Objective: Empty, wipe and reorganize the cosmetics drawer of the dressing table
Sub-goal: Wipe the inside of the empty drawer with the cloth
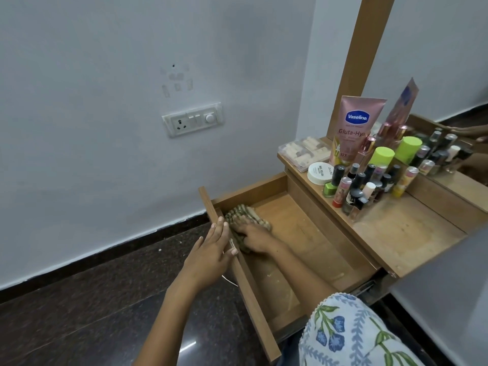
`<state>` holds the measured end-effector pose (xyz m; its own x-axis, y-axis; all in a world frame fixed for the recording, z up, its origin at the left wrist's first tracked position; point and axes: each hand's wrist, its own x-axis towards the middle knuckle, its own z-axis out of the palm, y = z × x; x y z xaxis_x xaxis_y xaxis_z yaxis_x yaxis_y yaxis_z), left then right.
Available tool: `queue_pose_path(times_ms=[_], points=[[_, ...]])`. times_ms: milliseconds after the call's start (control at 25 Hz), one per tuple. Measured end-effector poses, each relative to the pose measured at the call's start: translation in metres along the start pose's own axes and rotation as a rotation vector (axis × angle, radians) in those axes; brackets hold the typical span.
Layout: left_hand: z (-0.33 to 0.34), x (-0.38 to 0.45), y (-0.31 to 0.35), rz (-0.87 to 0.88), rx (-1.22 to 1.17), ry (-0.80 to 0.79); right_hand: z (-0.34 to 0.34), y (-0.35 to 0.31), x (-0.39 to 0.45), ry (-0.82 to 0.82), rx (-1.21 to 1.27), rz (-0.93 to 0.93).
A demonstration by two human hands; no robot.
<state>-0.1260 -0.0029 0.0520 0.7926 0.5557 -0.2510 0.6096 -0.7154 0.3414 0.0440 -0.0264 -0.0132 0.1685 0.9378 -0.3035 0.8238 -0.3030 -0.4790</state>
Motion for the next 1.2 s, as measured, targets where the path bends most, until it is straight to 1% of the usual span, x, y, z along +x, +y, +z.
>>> queue_pose_path(times_ms=[200, 320, 400, 480, 520, 640, 720, 800, 880, 960, 1000, 1120, 1200], points=[[-0.002, -0.001, -0.002, 0.004, -0.003, -0.015, -0.006, 0.011, -0.046, -0.089, -0.088, -0.019], [-0.002, -0.003, 0.001, 0.006, 0.027, -0.041, 0.011, 0.020, -0.079, -0.093, -0.192, -0.026], [-0.002, -0.007, 0.006, -0.002, 0.048, -0.063, 0.024, 0.020, -0.088, -0.056, -0.244, -0.029], [-0.002, -0.013, 0.012, -0.012, 0.058, -0.078, 0.018, 0.021, -0.092, 0.003, -0.176, 0.036], [-0.001, -0.017, 0.015, -0.012, 0.065, -0.087, 0.009, 0.027, -0.093, 0.014, -0.141, 0.100], [0.006, -0.028, 0.022, 0.005, 0.087, -0.092, -0.022, 0.061, -0.094, 0.059, -0.056, 0.282], [0.007, -0.031, 0.022, 0.016, 0.085, -0.094, -0.027, 0.068, -0.101, 0.081, -0.079, 0.301], [0.006, -0.030, 0.020, 0.024, 0.089, -0.106, -0.015, 0.048, -0.109, 0.035, -0.136, 0.239], [0.005, -0.028, 0.018, 0.034, 0.096, -0.120, 0.006, 0.020, -0.116, -0.014, -0.094, 0.137], [0.004, -0.027, 0.018, 0.034, 0.108, -0.123, 0.017, 0.005, -0.118, 0.005, -0.106, 0.090], [0.004, -0.027, 0.018, 0.034, 0.114, -0.121, 0.017, 0.006, -0.113, 0.029, -0.125, 0.100], [0.003, -0.028, 0.020, 0.034, 0.117, -0.110, 0.003, 0.011, -0.096, 0.055, -0.079, 0.229], [0.004, -0.028, 0.020, 0.035, 0.109, -0.101, -0.009, 0.015, -0.085, 0.104, -0.060, 0.333]])
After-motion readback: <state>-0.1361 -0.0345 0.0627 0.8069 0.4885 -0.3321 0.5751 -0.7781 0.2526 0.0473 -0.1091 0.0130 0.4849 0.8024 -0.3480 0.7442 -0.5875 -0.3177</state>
